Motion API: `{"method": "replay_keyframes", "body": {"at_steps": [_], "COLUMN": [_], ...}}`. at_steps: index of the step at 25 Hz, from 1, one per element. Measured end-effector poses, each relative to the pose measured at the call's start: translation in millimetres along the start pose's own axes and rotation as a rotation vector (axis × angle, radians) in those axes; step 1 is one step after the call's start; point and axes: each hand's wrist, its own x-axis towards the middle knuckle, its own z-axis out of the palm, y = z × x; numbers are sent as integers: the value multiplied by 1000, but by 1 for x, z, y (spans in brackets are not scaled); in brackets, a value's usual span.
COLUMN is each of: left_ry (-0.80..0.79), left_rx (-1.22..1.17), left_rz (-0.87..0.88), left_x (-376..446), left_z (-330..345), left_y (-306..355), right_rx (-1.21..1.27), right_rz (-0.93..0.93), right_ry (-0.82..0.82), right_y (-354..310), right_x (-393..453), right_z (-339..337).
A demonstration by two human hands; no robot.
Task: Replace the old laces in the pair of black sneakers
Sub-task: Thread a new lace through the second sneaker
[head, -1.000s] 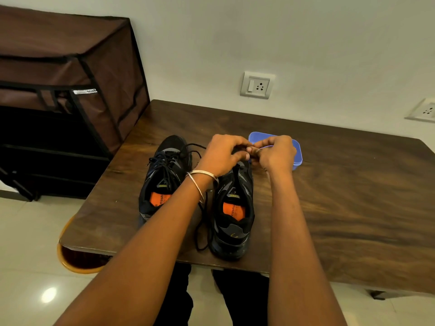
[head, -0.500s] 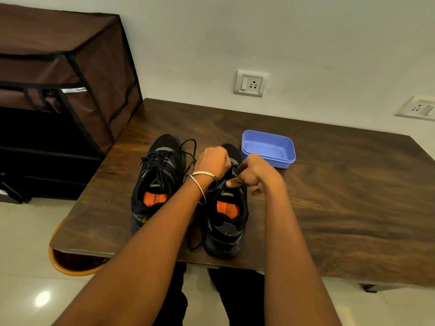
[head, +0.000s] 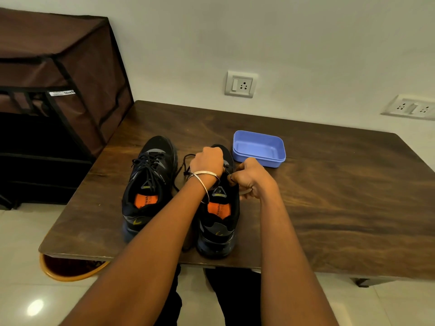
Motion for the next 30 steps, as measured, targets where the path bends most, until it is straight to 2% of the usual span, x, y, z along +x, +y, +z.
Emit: {"method": "replay_keyframes", "body": {"at_steps": [3, 7, 11, 14, 19, 20, 22, 25, 28, 30], "left_ry": [-8, -134, -64, 33, 48, 38, 5, -130, -308, -350], "left_rx": [23, -246, -426, -457, -522, -528, -522, -514, -573, -615], "left_rz": [-9, -121, -247, -361, -458, -450, -425, -301, -101, -4], "left_x": [-5, -3, -5, -8, -4, -3, -2, 0, -13, -26], "left_z": [2, 7, 21, 31, 32, 31, 27, 11, -11, -24], "left_y": [2, -6, -4, 5, 6, 5, 4, -1, -16, -26], "right_rx": [29, 32, 2, -15, 216, 284, 344, 196, 99, 75], "right_rz": [4, -19, -49, -52, -8, 0, -7, -84, -149, -152], "right_ry": [-8, -78, -123, -145, -272, -248, -64, 198, 292, 305], "right_y": [4, 4, 4, 5, 18, 21, 24, 24, 21, 20], "right_x": [2, -6, -5, -4, -5, -2, 8, 25, 35, 42], "right_z": [-2, -6, -8, -8, -17, -18, -16, 1, 11, 13]}}
